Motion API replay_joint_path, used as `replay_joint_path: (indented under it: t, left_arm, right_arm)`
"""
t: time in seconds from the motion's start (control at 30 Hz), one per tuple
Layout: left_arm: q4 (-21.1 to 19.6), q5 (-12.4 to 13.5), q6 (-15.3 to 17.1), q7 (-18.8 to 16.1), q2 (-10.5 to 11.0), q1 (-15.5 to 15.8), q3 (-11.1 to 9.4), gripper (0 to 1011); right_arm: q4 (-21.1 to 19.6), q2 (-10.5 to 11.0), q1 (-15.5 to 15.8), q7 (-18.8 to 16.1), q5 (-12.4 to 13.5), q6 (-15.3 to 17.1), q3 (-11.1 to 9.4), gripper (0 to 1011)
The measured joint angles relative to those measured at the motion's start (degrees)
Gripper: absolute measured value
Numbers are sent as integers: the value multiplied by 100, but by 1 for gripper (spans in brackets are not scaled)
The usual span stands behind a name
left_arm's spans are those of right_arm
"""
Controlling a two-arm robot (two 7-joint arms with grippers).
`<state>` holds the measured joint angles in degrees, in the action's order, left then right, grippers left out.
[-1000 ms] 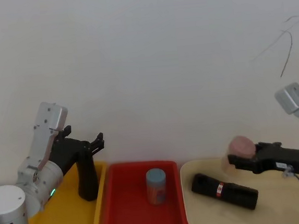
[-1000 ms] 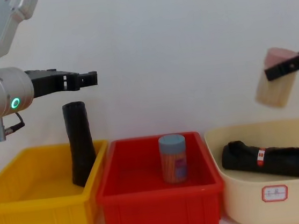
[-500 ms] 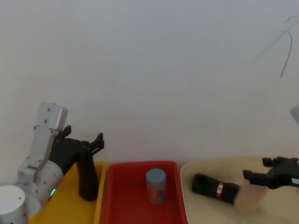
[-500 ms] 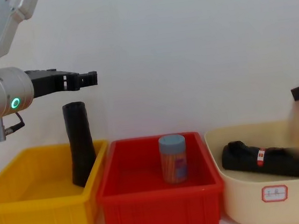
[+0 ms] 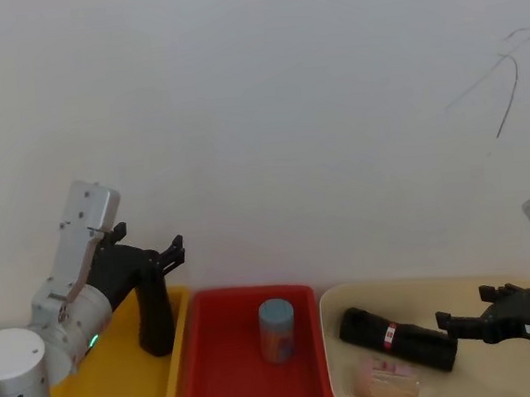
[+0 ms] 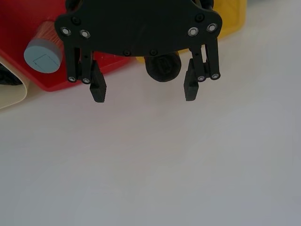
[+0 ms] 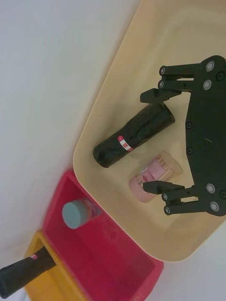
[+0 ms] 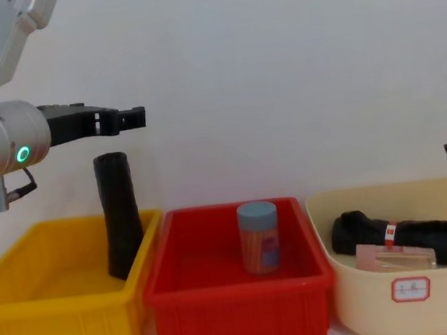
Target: Pick up the garbage bag with the one hand and transfer it to the other hand.
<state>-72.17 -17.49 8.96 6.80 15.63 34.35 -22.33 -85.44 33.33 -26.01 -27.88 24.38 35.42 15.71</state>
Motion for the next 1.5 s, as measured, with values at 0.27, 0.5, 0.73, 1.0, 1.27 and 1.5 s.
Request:
replay_joint_path:
  t: [0.27,0.5,0.73,1.0,1.27,1.5]
  left_arm:
    - [0,0,0,0,0,0,0,1002]
    - [0,0,0,0,0,0,0,1002]
    - [0,0,0,0,0,0,0,1002]
    - [0,0,0,0,0,0,0,1002]
    - [0,0,0,0,0,0,0,1002]
    - [0,0,0,0,0,0,0,1002]
  right_arm:
    - [-51,-24,68,141,-10,-135,-20,1000]
    - [-184,-140,223,480,-97,-431,-106,1000]
    - [-384,-328,480,923,-227,-826,-229,999]
    - [-607,-563,818,1361,-362,-1288,-345,1000]
    - [-728,-711,1031,1530,-407,-1513,-376,1000]
    - [-789,-784,1136,1605,-430,-1619,-393,999]
